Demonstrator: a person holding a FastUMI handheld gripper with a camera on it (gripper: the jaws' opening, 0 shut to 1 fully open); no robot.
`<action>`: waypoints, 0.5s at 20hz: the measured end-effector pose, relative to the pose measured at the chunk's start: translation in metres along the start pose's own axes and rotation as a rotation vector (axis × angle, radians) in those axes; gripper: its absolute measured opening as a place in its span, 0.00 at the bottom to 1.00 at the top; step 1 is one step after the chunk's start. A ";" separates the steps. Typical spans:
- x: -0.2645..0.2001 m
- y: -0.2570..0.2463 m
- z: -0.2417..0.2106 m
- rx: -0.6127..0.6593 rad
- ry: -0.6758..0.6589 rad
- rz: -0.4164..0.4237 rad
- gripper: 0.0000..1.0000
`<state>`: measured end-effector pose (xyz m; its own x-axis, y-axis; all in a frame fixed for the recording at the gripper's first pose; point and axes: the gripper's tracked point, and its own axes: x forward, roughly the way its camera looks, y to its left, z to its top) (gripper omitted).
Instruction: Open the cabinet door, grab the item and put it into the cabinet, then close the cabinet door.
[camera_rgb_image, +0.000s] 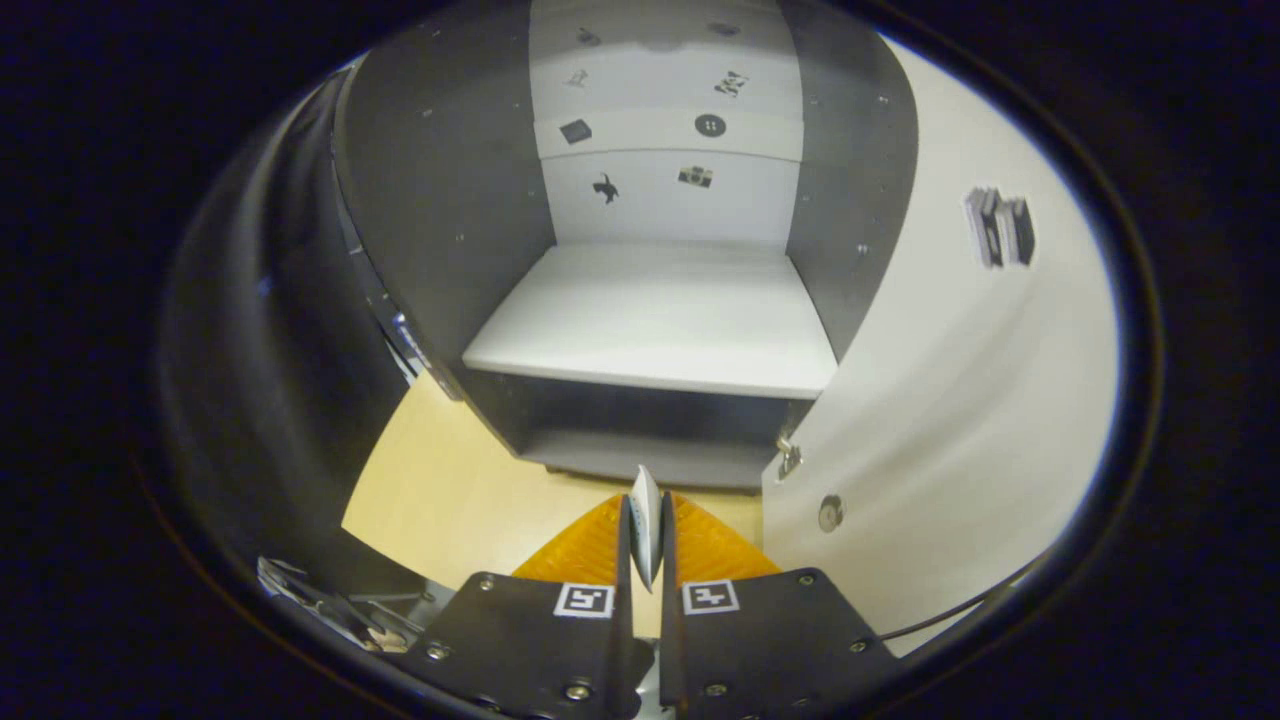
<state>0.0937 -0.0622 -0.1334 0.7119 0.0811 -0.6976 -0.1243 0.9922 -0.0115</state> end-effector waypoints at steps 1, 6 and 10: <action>-0.001 0.000 0.010 0.001 -0.009 -0.002 0.11; 0.017 0.004 0.052 0.008 -0.029 -0.007 0.11; 0.037 0.001 0.077 0.061 -0.025 -0.012 0.11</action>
<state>0.1727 -0.0507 -0.1041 0.7304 0.0709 -0.6793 -0.0738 0.9970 0.0248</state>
